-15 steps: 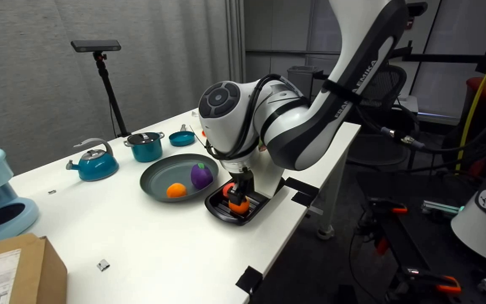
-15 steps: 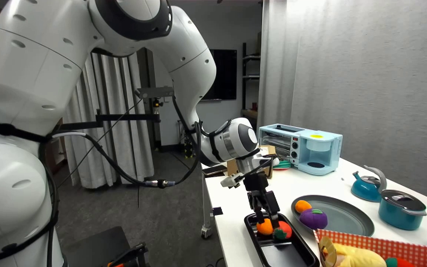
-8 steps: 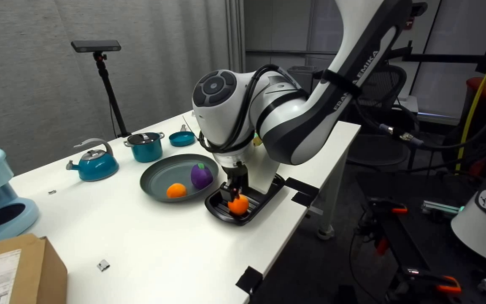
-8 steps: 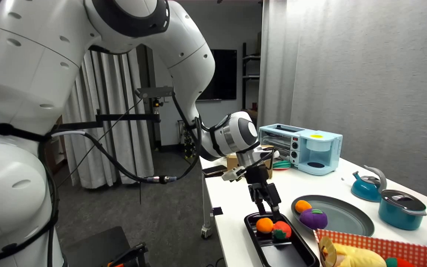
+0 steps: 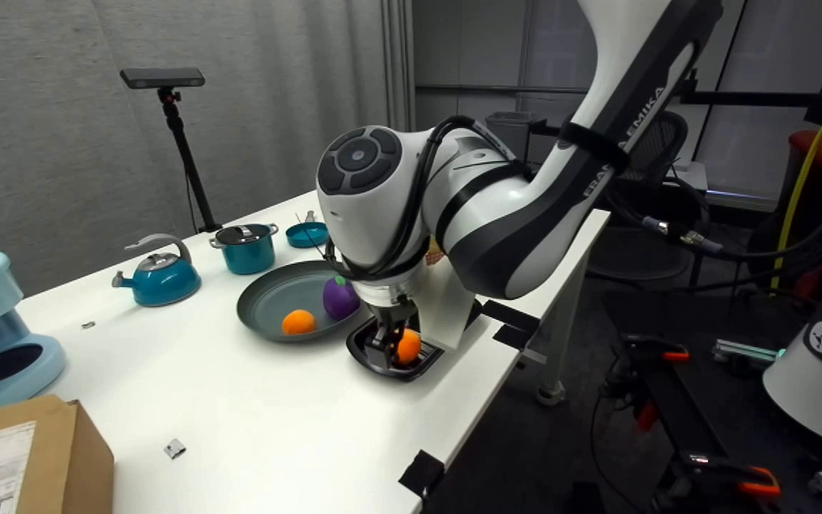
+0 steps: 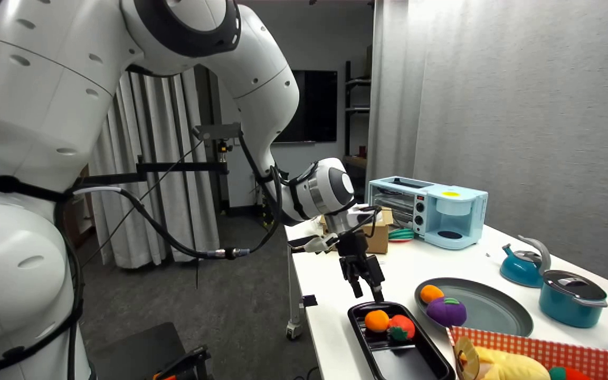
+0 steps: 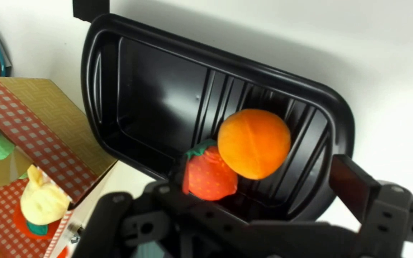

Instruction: Move the purple and orange object one after the other from the black plate to the gray plate

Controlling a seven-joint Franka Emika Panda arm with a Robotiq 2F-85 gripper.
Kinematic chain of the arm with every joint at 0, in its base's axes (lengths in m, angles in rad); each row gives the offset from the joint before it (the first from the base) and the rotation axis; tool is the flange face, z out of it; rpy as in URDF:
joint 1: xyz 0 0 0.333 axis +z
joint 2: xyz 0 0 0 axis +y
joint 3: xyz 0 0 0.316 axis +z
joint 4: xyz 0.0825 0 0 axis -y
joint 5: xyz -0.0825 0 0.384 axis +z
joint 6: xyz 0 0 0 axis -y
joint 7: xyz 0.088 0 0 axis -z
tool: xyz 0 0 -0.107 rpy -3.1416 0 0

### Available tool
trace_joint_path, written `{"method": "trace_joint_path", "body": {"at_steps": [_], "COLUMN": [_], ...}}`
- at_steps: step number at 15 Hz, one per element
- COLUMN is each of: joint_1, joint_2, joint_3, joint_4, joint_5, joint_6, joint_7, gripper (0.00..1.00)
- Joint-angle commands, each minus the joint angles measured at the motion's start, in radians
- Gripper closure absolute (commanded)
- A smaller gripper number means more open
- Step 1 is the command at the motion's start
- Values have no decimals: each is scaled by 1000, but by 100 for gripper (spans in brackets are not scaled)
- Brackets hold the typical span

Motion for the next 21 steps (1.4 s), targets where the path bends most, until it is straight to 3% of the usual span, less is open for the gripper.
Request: {"method": "trace_joint_path", "body": {"at_steps": [1,17,21], "joint_1": [-10,-32,-38], "joint_2": [18,98,122], "joint_3": [14,-24,-28], "joint_4": [7,82,90], "joint_5": [2,3,9], "joint_6": [17,17,16], "joint_7": [-24,-75,-74], "gripper": [0,0,6]}}
